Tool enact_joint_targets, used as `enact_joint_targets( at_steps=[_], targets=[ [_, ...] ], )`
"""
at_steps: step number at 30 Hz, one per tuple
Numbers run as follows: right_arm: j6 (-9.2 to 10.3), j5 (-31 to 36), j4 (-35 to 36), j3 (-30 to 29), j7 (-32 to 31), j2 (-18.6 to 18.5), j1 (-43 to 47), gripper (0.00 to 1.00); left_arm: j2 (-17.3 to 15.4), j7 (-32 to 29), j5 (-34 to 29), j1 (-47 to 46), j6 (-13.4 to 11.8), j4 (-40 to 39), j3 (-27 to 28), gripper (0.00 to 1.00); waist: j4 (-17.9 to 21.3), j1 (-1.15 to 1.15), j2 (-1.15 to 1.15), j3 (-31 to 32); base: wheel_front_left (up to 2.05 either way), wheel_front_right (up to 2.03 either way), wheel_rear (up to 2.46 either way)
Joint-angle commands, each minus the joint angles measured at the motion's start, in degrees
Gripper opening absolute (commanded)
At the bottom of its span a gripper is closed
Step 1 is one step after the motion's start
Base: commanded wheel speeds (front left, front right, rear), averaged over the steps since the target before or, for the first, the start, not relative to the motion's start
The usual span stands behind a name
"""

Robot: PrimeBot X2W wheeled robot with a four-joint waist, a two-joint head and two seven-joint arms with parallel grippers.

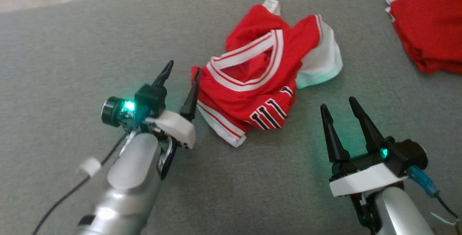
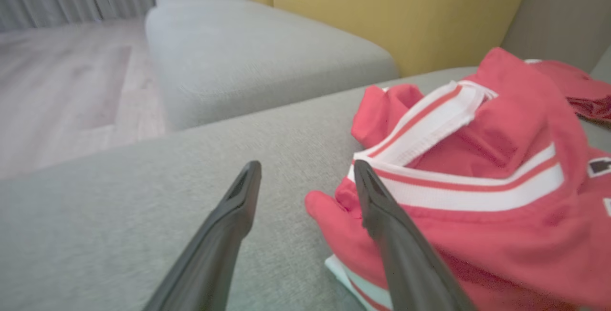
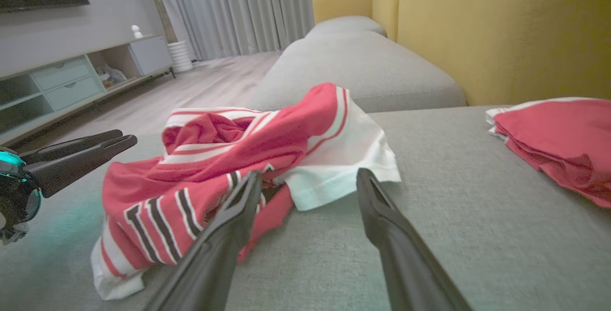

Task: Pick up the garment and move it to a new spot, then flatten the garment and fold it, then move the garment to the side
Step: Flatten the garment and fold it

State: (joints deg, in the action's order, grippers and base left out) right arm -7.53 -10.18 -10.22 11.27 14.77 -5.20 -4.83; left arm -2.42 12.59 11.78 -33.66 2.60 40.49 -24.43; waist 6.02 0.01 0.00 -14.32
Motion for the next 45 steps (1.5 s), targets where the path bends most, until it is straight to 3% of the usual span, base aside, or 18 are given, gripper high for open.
enact_joint_targets(
  at_steps=[1,9,10,11,12,18,23,31,34,38,42,45],
  targets=[
    [0.04,-0.4,1.7,1.6,0.2,-0.5,-1.8,1.00,-0.5,-0.9,1.4,-3.2,0.1,0.7,0.7,1.00,2.4,-0.01,0.00,-2.2,0.00,0.00,0.00],
    [0.04,-0.7,1.1,1.2,0.2,-0.3,-2.0,1.00,-0.5,-8.3,13.0,-6.2,3.2,9.4,-4.8,1.00,3.9,-0.01,0.00,-2.8,0.00,0.00,0.00],
    [0.04,-0.7,1.1,1.1,0.2,-0.3,-1.9,1.00,-0.5,-9.0,13.9,-6.1,3.5,9.7,-5.8,0.84,3.9,-0.01,0.00,-2.6,0.00,0.00,0.00],
    [0.04,-0.7,1.1,1.1,0.2,-0.2,-1.8,1.00,-0.5,-9.4,14.5,-6.1,3.7,10.0,-6.8,0.33,3.9,-0.01,0.00,-2.3,0.00,0.00,0.00],
    [0.04,-0.8,1.1,1.1,0.2,-0.2,-1.7,1.00,-0.5,-9.5,14.9,-6.0,3.9,10.2,-7.8,0.00,3.8,-0.01,0.00,-2.0,0.00,0.00,0.00],
    [0.04,-1.0,0.6,1.9,0.2,0.3,-1.6,1.00,-0.5,-7.1,18.4,-6.2,4.7,6.0,-13.5,0.00,4.0,-0.01,0.00,0.5,0.00,0.00,0.00],
    [0.04,-1.2,0.3,2.9,0.2,1.1,-0.7,1.00,-0.5,-4.4,19.1,-12.1,4.9,-5.2,-19.1,0.00,6.1,-0.01,0.00,3.6,0.00,0.00,0.00],
    [0.04,-1.6,0.0,4.5,0.2,1.9,-0.1,1.00,-0.8,-3.7,17.4,-26.3,4.8,-14.6,-17.9,0.00,11.9,-0.01,0.00,5.8,0.00,0.00,0.00],
    [0.04,-1.8,-0.1,5.1,0.2,2.1,0.1,1.00,-0.8,-2.5,15.9,-33.8,4.1,-14.0,-16.3,0.00,14.3,-0.01,0.00,6.4,0.00,0.00,0.00],
    [0.04,-2.0,-0.1,5.8,0.2,2.2,0.5,1.00,-0.7,-0.4,15.1,-43.3,1.4,-8.3,-12.6,0.00,16.1,-0.01,0.00,6.8,0.00,0.00,0.00],
    [0.04,-2.4,0.1,5.4,0.2,2.3,1.1,1.00,-0.8,1.8,14.5,-49.2,-2.3,-2.9,-8.3,0.00,15.4,-0.01,0.00,7.1,0.00,0.00,0.00],
    [0.04,-2.5,0.4,4.6,0.2,2.3,1.7,1.00,-1.9,2.2,15.5,-47.3,-4.2,-0.5,-5.3,0.00,13.6,-0.01,0.00,7.6,0.00,0.00,0.00]
  ],
)
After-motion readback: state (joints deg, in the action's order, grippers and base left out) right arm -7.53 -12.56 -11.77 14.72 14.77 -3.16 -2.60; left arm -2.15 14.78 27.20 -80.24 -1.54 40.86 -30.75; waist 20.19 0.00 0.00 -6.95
